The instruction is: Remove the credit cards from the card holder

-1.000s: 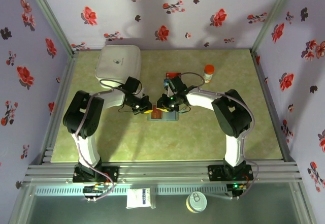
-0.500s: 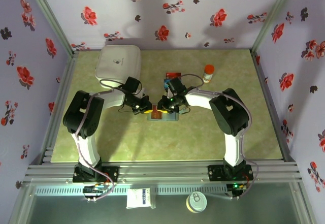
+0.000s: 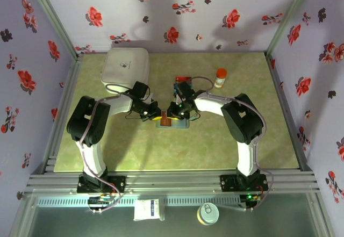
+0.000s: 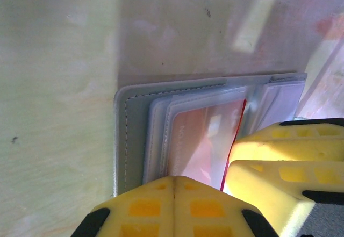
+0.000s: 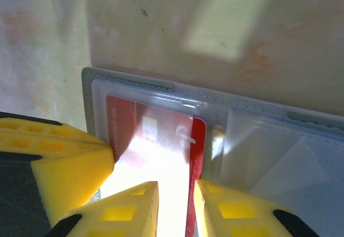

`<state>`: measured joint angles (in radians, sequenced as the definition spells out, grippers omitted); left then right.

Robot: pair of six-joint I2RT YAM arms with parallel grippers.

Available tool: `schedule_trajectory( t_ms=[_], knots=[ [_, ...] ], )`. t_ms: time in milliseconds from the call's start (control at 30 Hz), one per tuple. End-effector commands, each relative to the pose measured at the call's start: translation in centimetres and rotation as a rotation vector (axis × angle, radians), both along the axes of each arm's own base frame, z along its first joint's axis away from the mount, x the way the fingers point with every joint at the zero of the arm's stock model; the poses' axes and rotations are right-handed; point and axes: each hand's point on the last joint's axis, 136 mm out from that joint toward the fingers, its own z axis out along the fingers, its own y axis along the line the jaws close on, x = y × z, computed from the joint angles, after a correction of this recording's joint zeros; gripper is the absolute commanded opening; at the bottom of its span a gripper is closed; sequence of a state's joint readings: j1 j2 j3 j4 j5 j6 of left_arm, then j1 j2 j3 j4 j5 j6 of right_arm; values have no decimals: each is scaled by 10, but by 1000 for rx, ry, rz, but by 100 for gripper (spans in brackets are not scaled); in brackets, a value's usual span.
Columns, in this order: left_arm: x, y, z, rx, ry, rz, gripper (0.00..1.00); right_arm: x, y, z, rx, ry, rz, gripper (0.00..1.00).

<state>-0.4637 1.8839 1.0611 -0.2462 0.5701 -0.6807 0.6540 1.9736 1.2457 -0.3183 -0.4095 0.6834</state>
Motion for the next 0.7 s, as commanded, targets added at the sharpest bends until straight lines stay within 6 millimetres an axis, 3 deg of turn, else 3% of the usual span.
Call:
schedule_trajectory(
  t_ms=[0,267,667],
  knots=[
    [-7,9,-6,32,21,6,0,-5,-14,-5,-101,6,11,26],
    [-7,9,3,21,2,10,0,-5,-13,6,-86,-14,21,27],
    [-8,9,-9,29,22,2,0,-6,-1,10,-3,-1,8,28]
  ],
)
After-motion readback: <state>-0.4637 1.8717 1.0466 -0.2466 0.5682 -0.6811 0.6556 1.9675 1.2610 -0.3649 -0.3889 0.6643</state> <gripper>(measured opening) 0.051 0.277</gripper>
